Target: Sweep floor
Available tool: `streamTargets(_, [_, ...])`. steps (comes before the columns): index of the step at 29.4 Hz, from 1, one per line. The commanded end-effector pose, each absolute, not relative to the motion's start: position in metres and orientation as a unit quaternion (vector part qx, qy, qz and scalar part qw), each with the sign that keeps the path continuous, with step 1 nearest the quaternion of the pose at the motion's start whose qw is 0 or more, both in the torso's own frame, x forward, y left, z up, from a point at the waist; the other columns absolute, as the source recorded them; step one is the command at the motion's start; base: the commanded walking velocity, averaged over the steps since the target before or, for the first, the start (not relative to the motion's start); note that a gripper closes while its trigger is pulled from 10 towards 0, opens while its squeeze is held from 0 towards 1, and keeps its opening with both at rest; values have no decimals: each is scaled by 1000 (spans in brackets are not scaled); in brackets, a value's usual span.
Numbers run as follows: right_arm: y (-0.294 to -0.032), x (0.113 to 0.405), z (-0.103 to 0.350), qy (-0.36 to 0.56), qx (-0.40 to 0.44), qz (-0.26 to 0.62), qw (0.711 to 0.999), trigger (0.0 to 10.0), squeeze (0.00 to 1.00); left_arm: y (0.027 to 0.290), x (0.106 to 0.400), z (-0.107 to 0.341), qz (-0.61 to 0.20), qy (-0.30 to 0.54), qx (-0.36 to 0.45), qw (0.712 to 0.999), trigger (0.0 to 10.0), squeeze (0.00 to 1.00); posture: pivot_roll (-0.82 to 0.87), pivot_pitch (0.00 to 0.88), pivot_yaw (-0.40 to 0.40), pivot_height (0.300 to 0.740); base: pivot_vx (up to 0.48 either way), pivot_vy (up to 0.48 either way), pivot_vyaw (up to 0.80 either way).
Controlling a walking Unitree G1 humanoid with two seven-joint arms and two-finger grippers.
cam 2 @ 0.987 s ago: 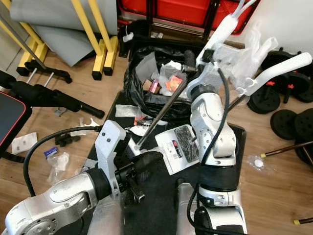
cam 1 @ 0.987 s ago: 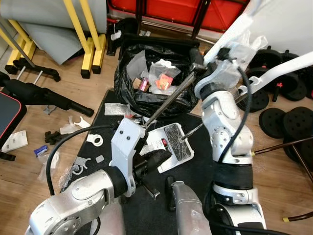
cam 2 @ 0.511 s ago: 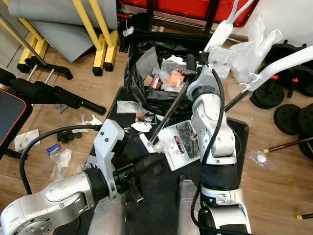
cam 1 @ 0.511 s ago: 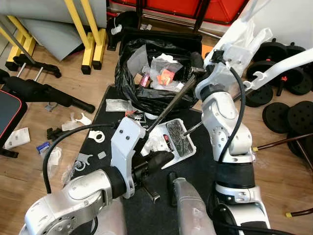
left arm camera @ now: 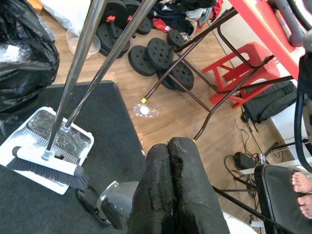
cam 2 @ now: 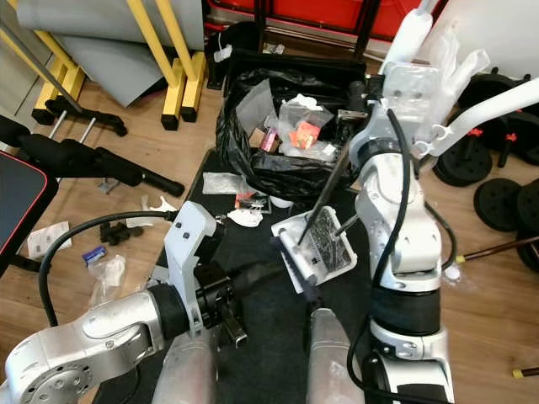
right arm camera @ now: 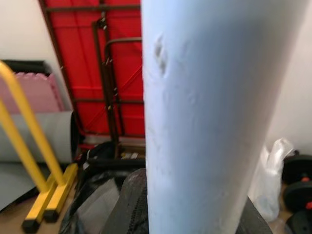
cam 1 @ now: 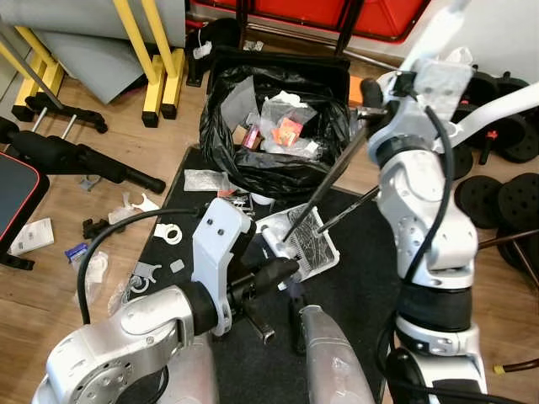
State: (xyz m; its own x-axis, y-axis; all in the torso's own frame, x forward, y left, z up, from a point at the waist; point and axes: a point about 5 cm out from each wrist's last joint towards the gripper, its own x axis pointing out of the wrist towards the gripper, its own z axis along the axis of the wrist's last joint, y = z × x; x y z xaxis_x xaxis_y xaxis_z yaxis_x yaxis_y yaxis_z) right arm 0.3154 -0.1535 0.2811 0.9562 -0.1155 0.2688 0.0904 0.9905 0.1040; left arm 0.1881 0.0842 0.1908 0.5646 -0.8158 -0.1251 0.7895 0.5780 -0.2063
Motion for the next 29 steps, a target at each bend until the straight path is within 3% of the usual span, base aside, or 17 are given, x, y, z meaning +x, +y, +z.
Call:
streamTargets(1, [-157, 307, 296, -169, 38, -69, 983, 10000, 0, 79, 179, 185, -530, 119, -73, 837, 10000, 0, -191, 452, -65, 740, 0, 0, 0])
streamTargets(9, [-158, 305, 300, -166, 38, -74, 983, 10000, 0, 79, 180, 183, -530, 119, -76, 836, 10000, 0, -196, 428, -66, 740, 0, 0, 0])
streamTargets(19, [-135, 303, 309, -175, 125, 23, 976, 10000, 0, 77, 184, 182, -527, 114, -78, 838, 10000, 0, -199, 428, -71, 740, 0, 0, 0])
streamTargets(29, [-132, 303, 307, -165, 136, 43, 976, 10000, 0, 77, 188, 181, -525, 110, -76, 841, 10000, 0, -197, 415, -73, 740, 0, 0, 0])
